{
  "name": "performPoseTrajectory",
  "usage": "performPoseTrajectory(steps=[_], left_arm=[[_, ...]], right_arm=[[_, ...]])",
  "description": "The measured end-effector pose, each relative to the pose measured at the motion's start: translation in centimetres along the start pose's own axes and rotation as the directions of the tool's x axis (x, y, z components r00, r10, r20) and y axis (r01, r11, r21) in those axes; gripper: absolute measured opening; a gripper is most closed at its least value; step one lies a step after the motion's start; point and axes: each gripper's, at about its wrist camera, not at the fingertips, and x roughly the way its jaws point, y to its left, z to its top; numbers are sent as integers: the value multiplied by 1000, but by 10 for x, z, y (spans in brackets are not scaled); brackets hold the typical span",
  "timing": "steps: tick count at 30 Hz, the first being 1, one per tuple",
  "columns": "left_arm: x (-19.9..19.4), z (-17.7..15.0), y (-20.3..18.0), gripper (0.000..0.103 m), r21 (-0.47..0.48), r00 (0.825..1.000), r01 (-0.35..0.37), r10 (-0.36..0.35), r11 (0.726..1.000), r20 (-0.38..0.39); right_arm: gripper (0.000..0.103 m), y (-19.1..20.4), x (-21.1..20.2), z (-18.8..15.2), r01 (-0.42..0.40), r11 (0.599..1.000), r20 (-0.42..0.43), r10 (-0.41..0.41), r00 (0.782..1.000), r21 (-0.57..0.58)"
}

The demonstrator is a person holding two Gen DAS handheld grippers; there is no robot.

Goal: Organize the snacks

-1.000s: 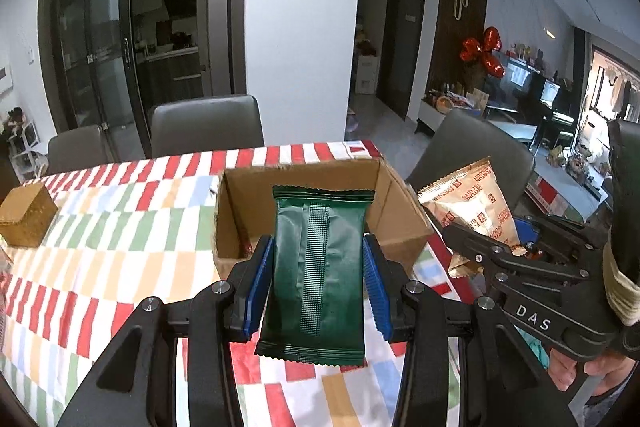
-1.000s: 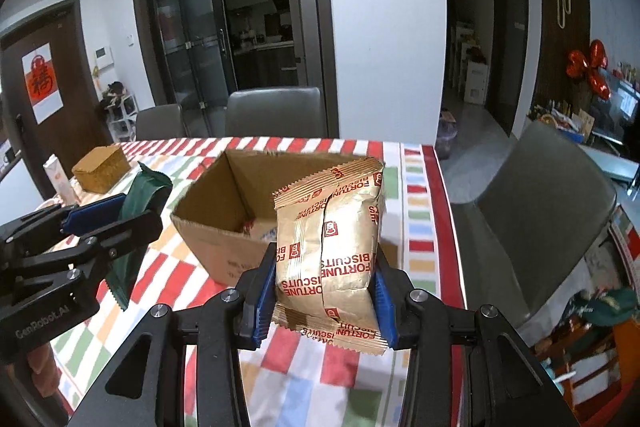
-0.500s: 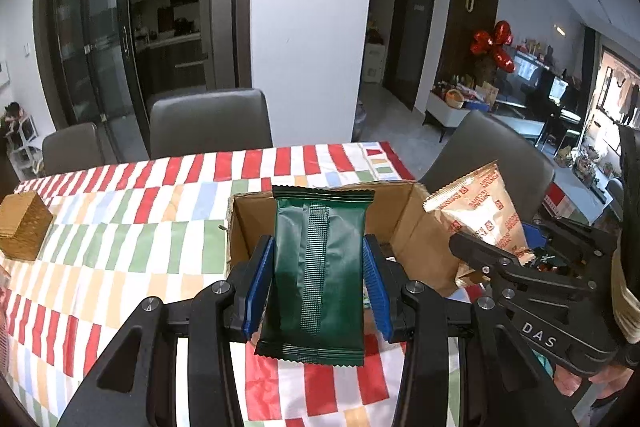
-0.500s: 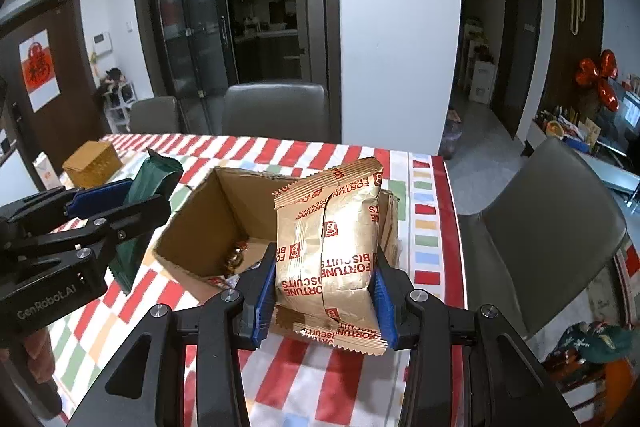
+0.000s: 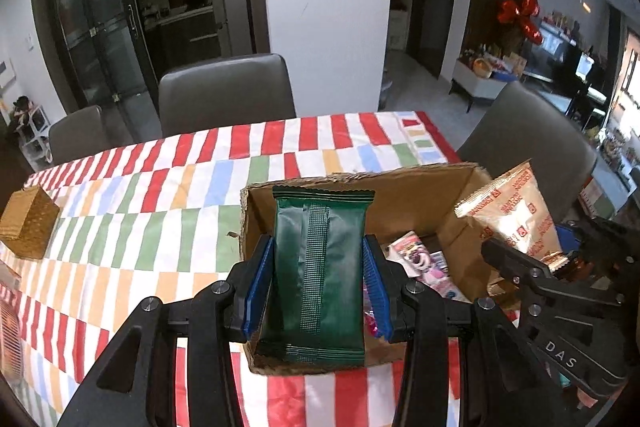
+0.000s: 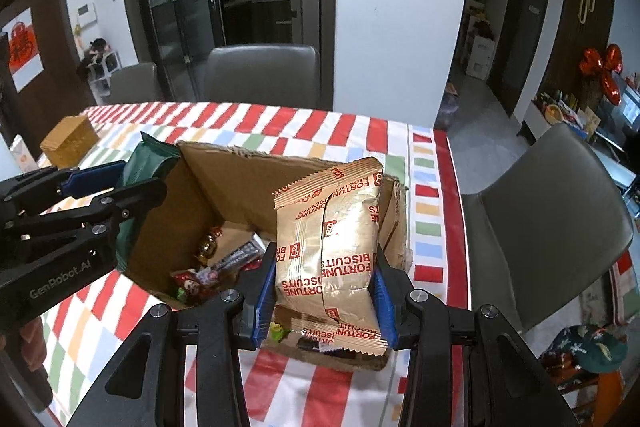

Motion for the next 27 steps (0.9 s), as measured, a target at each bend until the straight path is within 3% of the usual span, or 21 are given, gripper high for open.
performPoseTrajectory(steps=[2,5,7,11,14,20,27], left_arm=[[3,1,1,46,7,1000,-16,16,1000,-2],[2,-1,1,64,20,999,-49,49,999,8],[-3,-5,2,64,33,998,-67,67,997,24],[-18,-20,3,66,31,994,-94,92,995,52],[-31,-35,4,67,14,992,-106,105,994,64],[-64,-61,3,71,-27,990,-85,87,996,110],[-114,-89,-9,78,-23,976,-101,103,995,193]], right_arm=[[43,1,5,1,6,1000,-10,-6,1000,-2],[49,3,10,0,10,1000,-21,-10,1000,-10],[58,3,10,-2,20,1000,-22,-20,1000,-12],[59,2,0,-11,32,999,4,-32,999,-8],[67,2,-12,-19,37,999,28,-37,999,5],[71,2,-45,-40,46,999,88,-47,995,20],[78,8,-99,-70,55,998,190,-58,980,23]])
